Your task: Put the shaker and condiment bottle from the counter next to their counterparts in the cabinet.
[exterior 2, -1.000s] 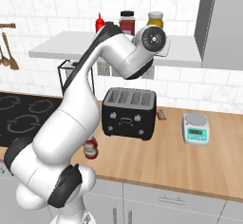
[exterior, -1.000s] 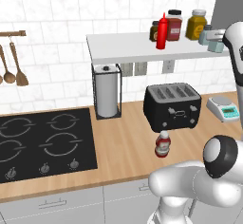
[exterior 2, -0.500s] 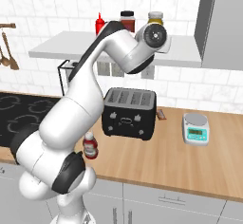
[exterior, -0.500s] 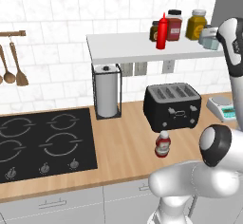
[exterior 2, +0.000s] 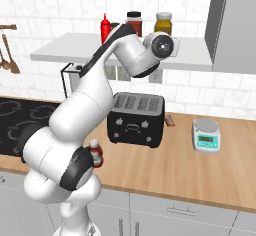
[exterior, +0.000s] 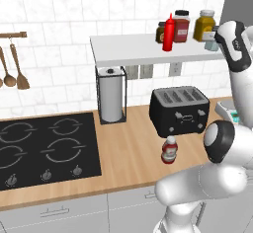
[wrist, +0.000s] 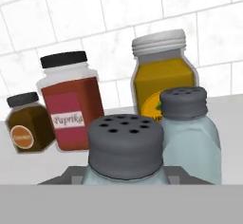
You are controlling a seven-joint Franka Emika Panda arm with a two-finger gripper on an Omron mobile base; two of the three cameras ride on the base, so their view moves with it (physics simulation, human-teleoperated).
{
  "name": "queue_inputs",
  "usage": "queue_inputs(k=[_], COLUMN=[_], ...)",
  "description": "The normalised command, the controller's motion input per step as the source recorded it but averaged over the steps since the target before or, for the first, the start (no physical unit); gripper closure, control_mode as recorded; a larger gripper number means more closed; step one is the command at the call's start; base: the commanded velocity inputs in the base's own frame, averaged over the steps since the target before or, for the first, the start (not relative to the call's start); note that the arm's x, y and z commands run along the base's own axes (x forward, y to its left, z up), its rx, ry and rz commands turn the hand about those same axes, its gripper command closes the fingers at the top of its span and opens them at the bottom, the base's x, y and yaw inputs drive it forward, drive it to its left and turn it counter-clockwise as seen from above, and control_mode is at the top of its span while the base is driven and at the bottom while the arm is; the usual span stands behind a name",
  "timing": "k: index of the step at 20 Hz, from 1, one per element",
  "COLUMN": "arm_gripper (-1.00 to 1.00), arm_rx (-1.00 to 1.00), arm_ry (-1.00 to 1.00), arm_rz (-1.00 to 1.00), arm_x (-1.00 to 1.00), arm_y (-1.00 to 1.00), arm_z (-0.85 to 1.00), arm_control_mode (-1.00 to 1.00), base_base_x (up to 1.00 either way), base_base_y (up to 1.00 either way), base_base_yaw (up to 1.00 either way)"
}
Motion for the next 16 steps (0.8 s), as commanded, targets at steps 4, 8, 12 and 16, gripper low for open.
queue_inputs(k=[4,8,12,16], arm_gripper=[1.0,1.0,1.0,1.0], arm_rx=[-0.04,-0.02,-0.11,-0.11], arm_ry=[-0.02,0.0,0.0,0.0], arm_rz=[0.0,0.0,0.0,0.0], arm_x=[0.34,0.11,0.27,0.32], arm_y=[-0.11,0.0,-0.06,-0.03], arm_z=[-0.04,0.0,-0.02,-0.1], arm_control_mode=[-1.0,-1.0,-1.0,-1.0], base_base_x=[0.0,0.0,0.0,0.0], base_base_y=[0.0,0.0,0.0,0.0], base_base_yaw=[0.0,0.0,0.0,0.0])
